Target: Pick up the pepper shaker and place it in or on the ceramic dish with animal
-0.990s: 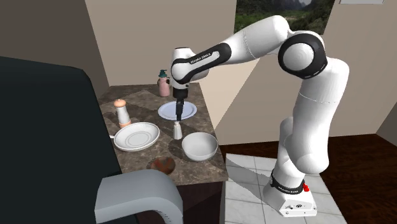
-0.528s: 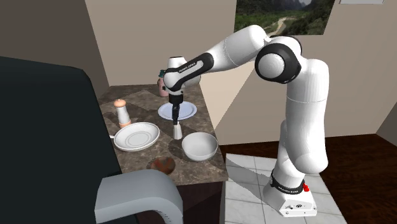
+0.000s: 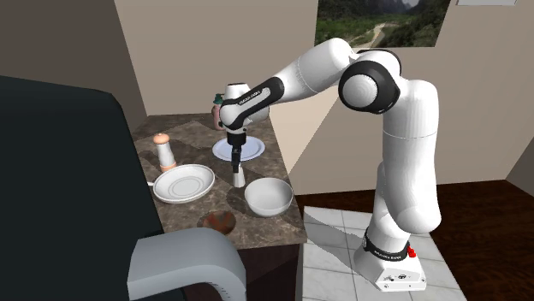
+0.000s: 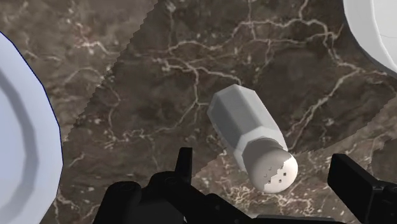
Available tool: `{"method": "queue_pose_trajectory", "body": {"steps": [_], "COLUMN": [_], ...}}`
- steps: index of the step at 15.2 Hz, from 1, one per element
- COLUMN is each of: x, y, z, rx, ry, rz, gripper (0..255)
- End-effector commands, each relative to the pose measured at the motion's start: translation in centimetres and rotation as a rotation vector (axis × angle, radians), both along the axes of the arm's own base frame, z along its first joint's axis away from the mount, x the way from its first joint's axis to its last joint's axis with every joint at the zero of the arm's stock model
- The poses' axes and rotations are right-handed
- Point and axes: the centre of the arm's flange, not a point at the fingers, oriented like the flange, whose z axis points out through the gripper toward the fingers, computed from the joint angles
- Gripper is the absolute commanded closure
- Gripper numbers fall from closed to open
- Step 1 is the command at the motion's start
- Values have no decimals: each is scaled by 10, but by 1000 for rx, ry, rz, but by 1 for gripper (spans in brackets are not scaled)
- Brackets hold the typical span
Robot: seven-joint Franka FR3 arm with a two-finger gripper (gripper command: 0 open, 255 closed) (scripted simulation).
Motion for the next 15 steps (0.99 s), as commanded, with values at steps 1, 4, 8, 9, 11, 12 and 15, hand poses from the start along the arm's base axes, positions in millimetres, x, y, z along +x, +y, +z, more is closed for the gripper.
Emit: {"method": "queue_pose_trajectory", "body": {"steps": [1,4,8,9,11,12,15], "x": [0,0,0,0,0,0,0], "y": [0,0,0,0,0,0,0], "z": [0,0,0,0,0,0,5], "rx": [0,0,0,0,0,0,0], "ry": [0,0,0,0,0,0,0], "rz": [0,0,0,0,0,0,0], "gripper": [0,0,255,255,255,255,255]}}
